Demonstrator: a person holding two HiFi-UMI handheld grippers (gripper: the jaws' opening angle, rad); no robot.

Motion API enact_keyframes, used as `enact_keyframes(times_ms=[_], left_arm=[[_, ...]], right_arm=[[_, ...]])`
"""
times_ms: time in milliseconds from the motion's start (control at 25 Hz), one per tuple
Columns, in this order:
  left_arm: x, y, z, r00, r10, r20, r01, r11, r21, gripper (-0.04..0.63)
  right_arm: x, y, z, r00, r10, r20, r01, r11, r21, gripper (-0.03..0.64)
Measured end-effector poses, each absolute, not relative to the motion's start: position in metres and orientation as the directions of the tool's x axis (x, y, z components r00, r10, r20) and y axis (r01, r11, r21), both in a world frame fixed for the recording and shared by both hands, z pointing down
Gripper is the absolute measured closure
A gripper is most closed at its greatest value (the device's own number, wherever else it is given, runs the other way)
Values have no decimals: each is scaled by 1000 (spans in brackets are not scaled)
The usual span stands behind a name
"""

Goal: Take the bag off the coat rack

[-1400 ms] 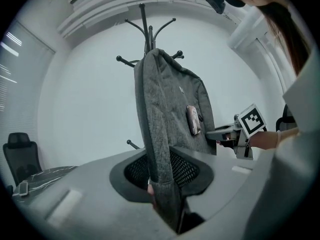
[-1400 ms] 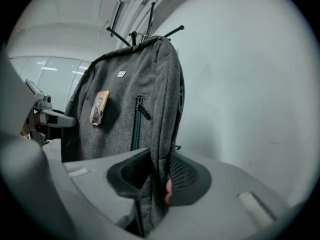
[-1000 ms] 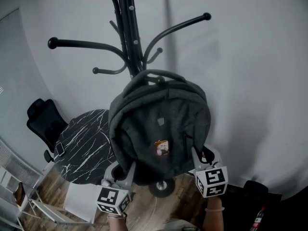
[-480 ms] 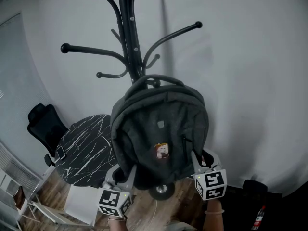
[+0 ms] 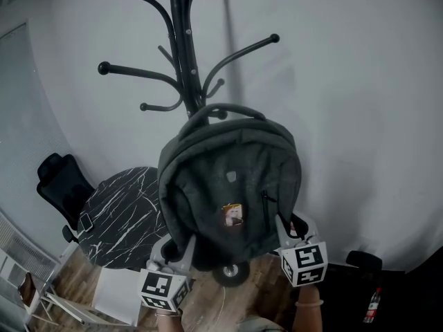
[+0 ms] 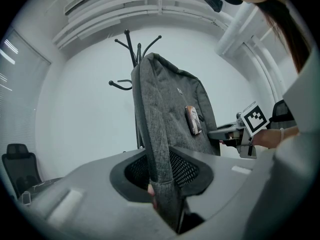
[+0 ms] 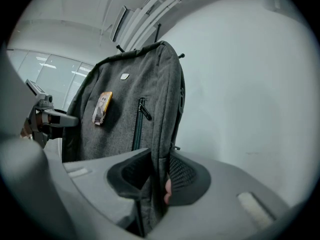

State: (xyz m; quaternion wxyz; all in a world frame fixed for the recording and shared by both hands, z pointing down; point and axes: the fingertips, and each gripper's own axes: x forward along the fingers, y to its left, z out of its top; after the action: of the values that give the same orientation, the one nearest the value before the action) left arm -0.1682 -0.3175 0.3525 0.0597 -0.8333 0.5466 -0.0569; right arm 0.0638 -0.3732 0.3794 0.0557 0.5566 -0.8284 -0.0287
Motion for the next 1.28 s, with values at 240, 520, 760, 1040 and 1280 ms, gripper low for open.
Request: enact_keyframes(times_ms=[240, 520, 760, 1040, 1280], left_arm=[[-170, -297, 349, 409, -912, 10, -900, -406, -160, 500], [-174, -262, 351, 414, -910, -3, -898, -409, -162, 500], [-181, -224, 348, 410, -912, -19, -901, -401, -166, 500], [-187, -181, 342, 401, -915, -48, -907, -389, -161, 500], [-191, -146, 346, 402, -914, -56, -906, -389, -165, 501]], right_arm=[[63, -348, 374, -358, -933, 47, -925, 361, 120, 526], [60, -310, 373, -343, -939, 32, -929, 344, 134, 526], [53, -272, 369, -344, -939, 18, -929, 343, 141, 528], [49, -229, 361, -340, -941, -3, -930, 335, 150, 528], [46, -193, 360, -334, -942, -14, -932, 328, 154, 528]])
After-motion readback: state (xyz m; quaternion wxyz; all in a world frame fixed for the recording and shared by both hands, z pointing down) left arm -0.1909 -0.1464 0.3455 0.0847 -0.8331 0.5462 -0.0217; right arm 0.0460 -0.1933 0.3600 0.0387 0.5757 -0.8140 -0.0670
